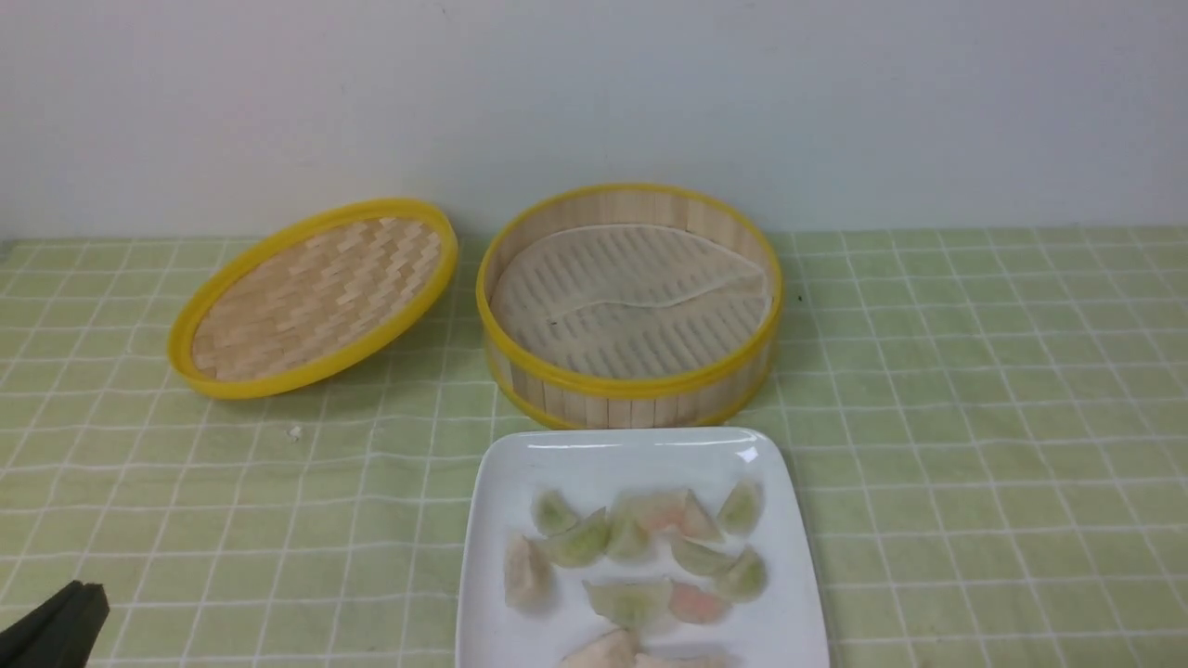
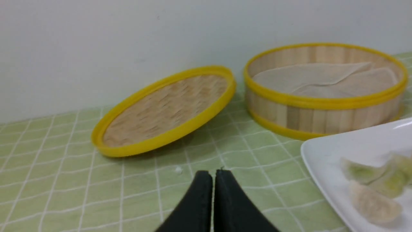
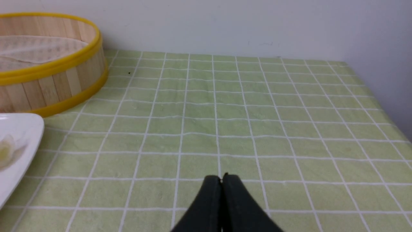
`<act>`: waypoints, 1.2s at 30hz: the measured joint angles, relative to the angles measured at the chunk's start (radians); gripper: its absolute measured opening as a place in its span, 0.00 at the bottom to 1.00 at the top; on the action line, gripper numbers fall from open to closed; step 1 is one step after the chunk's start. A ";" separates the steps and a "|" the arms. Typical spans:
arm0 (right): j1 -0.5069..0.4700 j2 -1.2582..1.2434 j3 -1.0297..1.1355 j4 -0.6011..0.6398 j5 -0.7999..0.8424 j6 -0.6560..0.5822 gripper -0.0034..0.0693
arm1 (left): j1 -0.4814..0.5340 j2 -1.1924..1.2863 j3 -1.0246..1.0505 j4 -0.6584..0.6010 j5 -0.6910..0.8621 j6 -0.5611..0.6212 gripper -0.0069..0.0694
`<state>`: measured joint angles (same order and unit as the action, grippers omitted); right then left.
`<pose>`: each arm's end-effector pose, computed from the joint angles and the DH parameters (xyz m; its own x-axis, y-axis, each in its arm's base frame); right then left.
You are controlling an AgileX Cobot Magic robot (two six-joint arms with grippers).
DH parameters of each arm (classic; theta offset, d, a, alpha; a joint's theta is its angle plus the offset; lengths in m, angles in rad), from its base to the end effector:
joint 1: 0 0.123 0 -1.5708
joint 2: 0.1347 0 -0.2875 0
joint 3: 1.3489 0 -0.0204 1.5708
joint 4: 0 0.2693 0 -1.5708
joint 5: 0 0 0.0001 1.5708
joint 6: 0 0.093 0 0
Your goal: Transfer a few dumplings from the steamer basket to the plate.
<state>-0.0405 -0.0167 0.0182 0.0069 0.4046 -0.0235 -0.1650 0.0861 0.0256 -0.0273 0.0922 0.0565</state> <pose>0.0693 -0.0026 0.1710 -0.3139 -0.0045 -0.9495 0.0325 0.9994 -0.0154 0.0804 -0.0136 0.1888 -0.1099 0.0480 -0.9928 0.1700 0.9850 0.0288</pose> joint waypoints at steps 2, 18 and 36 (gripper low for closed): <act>0.000 0.000 0.000 0.000 0.000 0.001 0.03 | 0.031 -0.027 0.001 0.001 0.062 0.000 0.08; 0.000 0.000 0.000 0.000 0.000 0.001 0.03 | 0.064 -0.035 0.003 0.008 0.268 0.018 0.08; 0.000 0.000 0.000 0.000 0.000 0.001 0.03 | 0.153 -0.035 0.003 0.008 0.268 0.018 0.08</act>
<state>-0.0405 -0.0167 0.0182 0.0069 0.4046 -0.0224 -0.0120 0.0513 0.0286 -0.0198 0.3606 0.0748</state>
